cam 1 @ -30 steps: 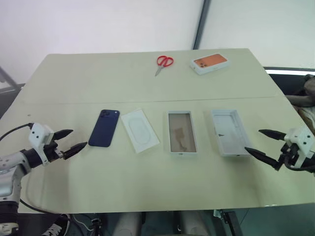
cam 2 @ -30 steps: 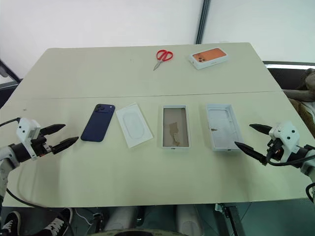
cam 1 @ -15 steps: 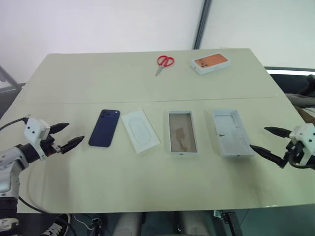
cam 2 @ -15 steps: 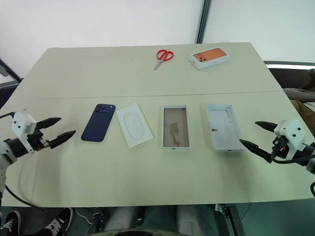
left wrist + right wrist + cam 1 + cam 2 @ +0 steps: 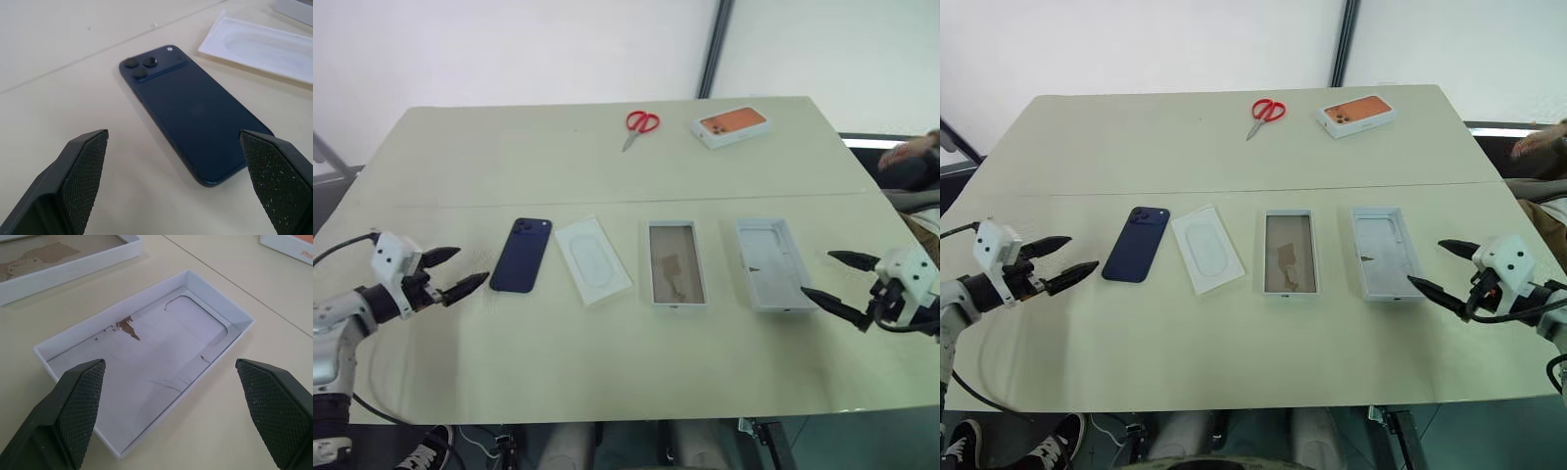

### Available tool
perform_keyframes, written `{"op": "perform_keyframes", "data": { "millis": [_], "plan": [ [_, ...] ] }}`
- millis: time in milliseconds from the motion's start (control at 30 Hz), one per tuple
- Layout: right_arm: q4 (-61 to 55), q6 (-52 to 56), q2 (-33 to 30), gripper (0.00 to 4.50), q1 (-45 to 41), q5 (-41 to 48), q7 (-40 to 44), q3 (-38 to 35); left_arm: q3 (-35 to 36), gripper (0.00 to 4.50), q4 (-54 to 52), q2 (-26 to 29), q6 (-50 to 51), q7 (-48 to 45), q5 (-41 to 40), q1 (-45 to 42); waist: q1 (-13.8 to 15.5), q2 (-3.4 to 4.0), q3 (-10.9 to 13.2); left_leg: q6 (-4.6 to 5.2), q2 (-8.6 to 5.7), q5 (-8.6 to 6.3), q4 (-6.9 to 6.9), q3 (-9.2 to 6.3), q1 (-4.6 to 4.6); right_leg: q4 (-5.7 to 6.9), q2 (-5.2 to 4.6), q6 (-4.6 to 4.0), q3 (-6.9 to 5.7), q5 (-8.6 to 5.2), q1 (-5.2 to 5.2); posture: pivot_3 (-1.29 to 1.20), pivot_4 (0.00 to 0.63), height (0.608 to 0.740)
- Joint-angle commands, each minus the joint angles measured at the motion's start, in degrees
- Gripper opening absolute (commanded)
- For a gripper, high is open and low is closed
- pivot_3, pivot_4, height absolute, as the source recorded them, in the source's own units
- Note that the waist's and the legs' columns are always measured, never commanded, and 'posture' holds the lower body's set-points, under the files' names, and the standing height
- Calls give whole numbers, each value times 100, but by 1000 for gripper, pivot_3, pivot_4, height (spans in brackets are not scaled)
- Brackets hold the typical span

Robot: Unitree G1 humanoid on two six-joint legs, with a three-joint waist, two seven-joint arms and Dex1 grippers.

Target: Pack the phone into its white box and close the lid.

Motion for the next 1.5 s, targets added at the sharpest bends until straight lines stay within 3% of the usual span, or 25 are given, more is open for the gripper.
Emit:
{"op": "perform_keyframes", "data": {
  "millis": [33,267,500,633,800,967,1233,1500],
  "plan": [
    [-532,88,45,4462,-139,59,-130,71,28,4500,-563,0,941,291,-449,-272,0,-1,0,0,0,0,0,-2,0,1,1,0,-1,0,-1,0,150,740],
    [-1641,492,150,4462,-683,152,-288,739,145,4500,-1798,-748,2959,1468,-1671,-520,-25,-2,1,0,1,0,5,-2,-1,2,2,12,0,6,-1,0,150,740],
    [-2193,640,548,4462,-1184,-3,-393,1662,62,4500,-2339,-1659,3815,2720,-2058,-473,8,-6,2,-1,0,0,7,-5,-2,3,6,14,-2,7,0,0,150,740],
    [-1943,534,605,4462,-1334,-104,-390,1750,508,4500,-2399,-2305,4728,3324,-3267,-502,23,-8,2,-1,-6,0,19,-5,-4,2,5,18,-2,10,4,0,150,740],
    [-1830,405,686,4462,-1318,-190,-398,1811,464,4500,-2487,-2886,4779,4042,-3454,-362,20,-9,1,-1,-5,0,27,-5,-4,4,4,20,-3,11,7,0,150,740],
    [-1764,355,739,4462,-1329,-254,-418,1781,472,4500,-2423,-3039,4817,4455,-3458,-190,10,-7,-1,-1,-2,1,27,-3,-1,5,9,18,-1,12,7,0,150,740],
    [-1778,334,824,4462,-1308,-323,-508,1814,310,4500,-1839,-3515,4624,4670,-3608,-557,95,2,-8,0,-6,0,64,-3,-3,5,10,13,-7,14,28,0,150,740],
    [-1833,329,823,4462,-1280,-363,-562,1822,99,4500,-1384,-3647,4645,4665,-3598,-801,158,1,-8,4,-17,2,96,-2,-3,-2,1,3,-3,25,46,0,150,740]
  ]
}}
